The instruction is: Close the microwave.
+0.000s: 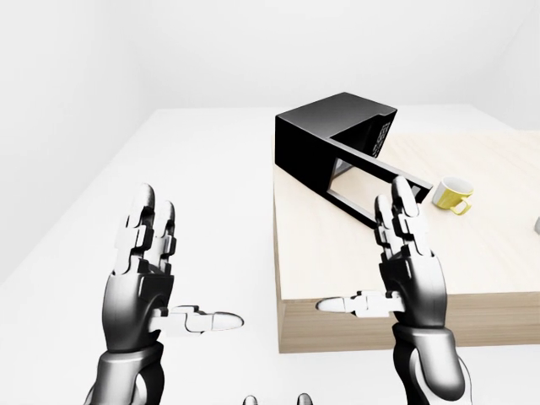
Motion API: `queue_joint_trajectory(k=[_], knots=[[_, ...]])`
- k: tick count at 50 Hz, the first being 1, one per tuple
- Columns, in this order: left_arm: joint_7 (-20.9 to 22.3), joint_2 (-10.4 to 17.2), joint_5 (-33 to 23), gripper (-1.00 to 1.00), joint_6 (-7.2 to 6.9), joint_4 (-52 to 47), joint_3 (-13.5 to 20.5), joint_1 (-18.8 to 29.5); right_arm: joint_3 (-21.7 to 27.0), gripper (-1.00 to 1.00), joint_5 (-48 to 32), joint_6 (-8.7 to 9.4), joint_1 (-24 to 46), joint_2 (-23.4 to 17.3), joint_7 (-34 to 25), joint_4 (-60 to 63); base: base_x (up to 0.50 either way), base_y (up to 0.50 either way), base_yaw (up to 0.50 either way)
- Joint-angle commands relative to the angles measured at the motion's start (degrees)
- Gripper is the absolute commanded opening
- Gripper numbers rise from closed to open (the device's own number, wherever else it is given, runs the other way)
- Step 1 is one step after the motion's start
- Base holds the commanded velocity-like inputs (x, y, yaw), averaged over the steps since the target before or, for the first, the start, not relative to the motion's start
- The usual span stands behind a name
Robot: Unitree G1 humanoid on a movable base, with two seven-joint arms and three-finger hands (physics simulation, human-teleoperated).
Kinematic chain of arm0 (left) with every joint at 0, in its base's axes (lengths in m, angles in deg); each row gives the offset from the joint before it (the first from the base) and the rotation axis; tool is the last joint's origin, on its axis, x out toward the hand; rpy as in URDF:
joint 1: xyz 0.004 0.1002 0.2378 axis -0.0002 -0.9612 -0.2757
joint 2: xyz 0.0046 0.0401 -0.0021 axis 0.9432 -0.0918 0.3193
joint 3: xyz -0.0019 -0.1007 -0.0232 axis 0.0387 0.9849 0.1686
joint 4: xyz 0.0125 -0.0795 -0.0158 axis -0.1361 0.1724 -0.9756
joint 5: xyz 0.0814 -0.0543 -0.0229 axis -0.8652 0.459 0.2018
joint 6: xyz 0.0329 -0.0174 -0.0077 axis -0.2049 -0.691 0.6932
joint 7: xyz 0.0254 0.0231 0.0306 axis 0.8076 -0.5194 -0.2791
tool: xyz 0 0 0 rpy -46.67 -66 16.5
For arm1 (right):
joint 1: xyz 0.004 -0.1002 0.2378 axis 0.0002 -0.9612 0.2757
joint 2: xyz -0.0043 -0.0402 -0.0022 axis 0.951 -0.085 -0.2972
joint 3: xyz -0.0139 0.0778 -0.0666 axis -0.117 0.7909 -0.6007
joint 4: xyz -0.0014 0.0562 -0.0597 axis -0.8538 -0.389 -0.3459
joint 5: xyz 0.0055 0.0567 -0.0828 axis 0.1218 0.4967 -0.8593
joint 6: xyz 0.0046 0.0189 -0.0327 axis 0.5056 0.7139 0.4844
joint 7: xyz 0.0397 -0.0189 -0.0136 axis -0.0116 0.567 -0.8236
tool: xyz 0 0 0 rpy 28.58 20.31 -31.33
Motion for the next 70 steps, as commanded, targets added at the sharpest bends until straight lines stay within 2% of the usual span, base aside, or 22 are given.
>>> queue_joint_trajectory(k=[1,18,46,70], knots=[[-0.61,0.54,-2.63,1.0,0.0,0.32,-2.04,-0.31,0.15,1.0,0.32,0.0,0.51,0.23,0.92,0.21,0.0,0.0,0.0],[-0.85,0.95,-2.97,1.0,0.0,-1.09,-2.45,-0.39,-0.01,1.0,3.75,0.0,0.06,-0.03,0.18,1.98,0.01,0.0,0.0],[-0.62,0.78,-2.37,1.0,0.0,-0.15,-2.39,-0.53,-0.44,1.0,2.47,0.0,0.24,-0.27,0.72,1.65,0.49,0.02,0.0],[-0.54,0.74,-1.56,1.0,0.0,0.35,-2.32,-0.59,0.22,1.0,2.38,0.0,0.74,-0.06,0.54,-1.0,0.0,0.0,0.0]])
